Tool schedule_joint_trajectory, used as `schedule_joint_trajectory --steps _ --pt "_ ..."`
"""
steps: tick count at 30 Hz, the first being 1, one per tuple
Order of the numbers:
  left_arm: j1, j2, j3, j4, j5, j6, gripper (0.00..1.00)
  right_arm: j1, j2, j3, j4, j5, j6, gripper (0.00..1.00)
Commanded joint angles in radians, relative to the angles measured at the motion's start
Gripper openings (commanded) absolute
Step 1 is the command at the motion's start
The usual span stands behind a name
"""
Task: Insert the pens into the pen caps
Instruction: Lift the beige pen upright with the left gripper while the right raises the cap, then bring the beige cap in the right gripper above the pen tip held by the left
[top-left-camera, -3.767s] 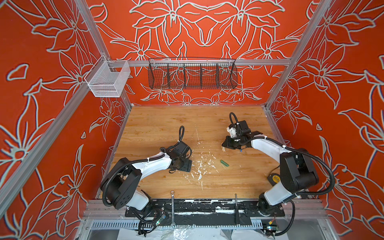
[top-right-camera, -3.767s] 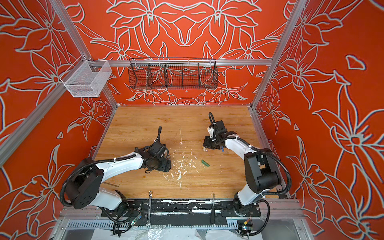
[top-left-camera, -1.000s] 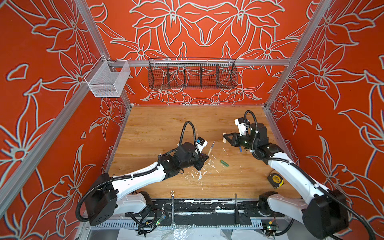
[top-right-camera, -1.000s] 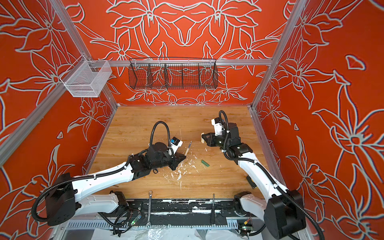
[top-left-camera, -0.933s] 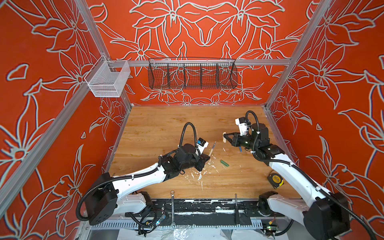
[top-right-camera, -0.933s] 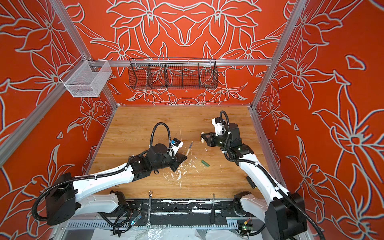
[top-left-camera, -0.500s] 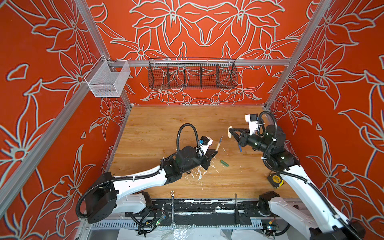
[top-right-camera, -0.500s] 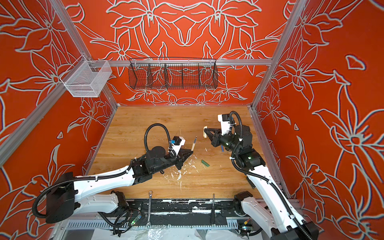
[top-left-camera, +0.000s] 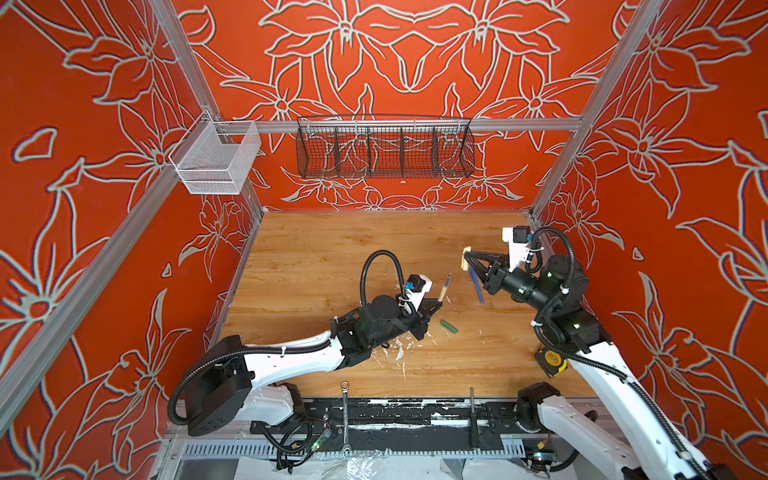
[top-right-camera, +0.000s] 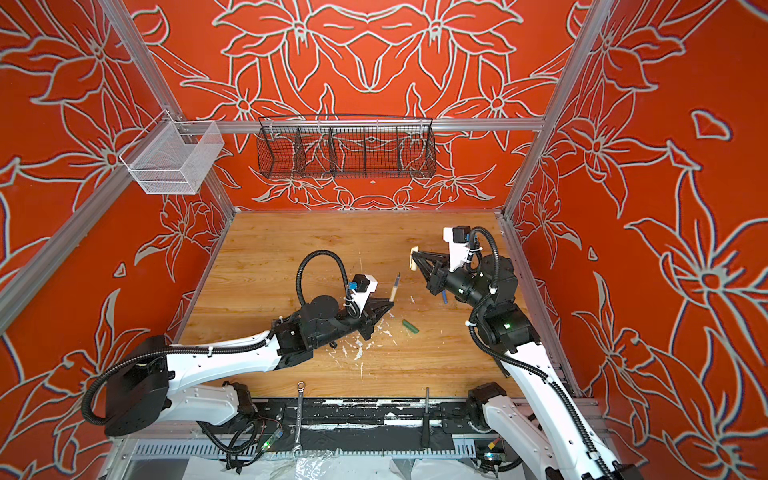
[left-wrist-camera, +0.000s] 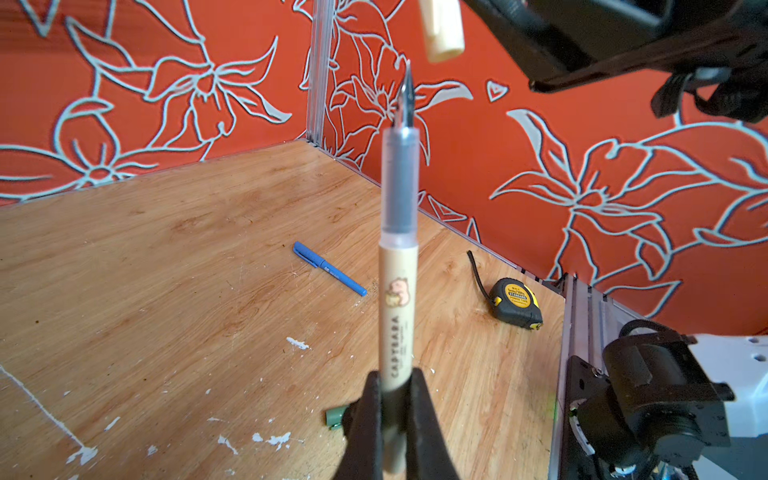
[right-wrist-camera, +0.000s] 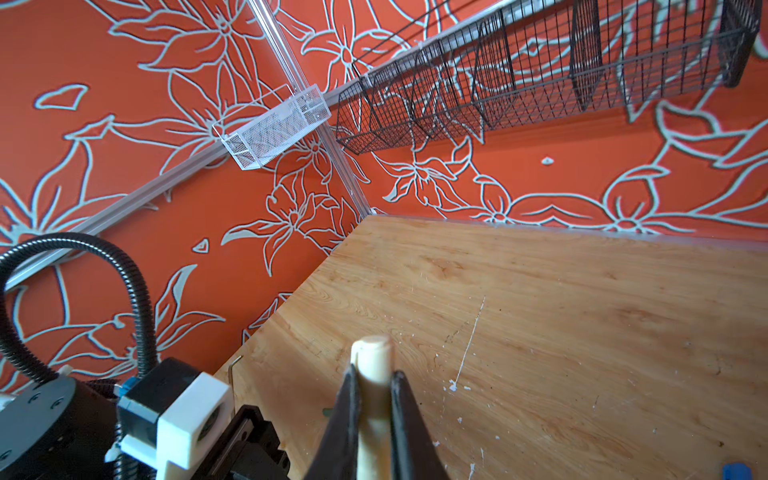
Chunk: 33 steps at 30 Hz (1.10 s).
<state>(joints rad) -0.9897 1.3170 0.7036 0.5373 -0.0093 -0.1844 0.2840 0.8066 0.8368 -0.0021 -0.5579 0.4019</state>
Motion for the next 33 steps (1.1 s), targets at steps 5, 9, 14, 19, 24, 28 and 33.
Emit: schedule_joint_trajectory --steps 5,9,14,19,24,28,33 --pt "-0.009 0.034 0.008 0.036 0.003 -0.029 0.0 0.026 -0.012 -0.005 0.107 0.0 0.02 0.02" --pt "-0.009 0.041 0.008 0.031 -0.011 -0.038 0.0 0.048 0.018 0.002 0.131 -0.005 0.022 0.01" --pt "-0.043 0.07 0.07 -0.12 -0.319 -0.094 0.0 0.087 0.06 0.004 0.134 0.018 0.004 0.01" --pt "-0.112 0.151 0.185 -0.316 -0.635 -0.102 0.0 0.124 0.108 0.035 0.072 0.079 -0.043 0.0" --pt "-0.142 0.154 0.123 -0.199 -0.675 -0.114 0.0 0.177 0.143 0.052 0.077 0.117 -0.078 0.0" --pt "-0.141 0.127 0.08 -0.14 -0.663 -0.09 0.0 0.202 0.128 0.049 0.086 0.181 -0.108 0.0" --pt "-0.142 0.107 0.034 -0.058 -0.613 -0.064 0.0 0.21 0.126 0.035 0.122 0.207 -0.106 0.0"
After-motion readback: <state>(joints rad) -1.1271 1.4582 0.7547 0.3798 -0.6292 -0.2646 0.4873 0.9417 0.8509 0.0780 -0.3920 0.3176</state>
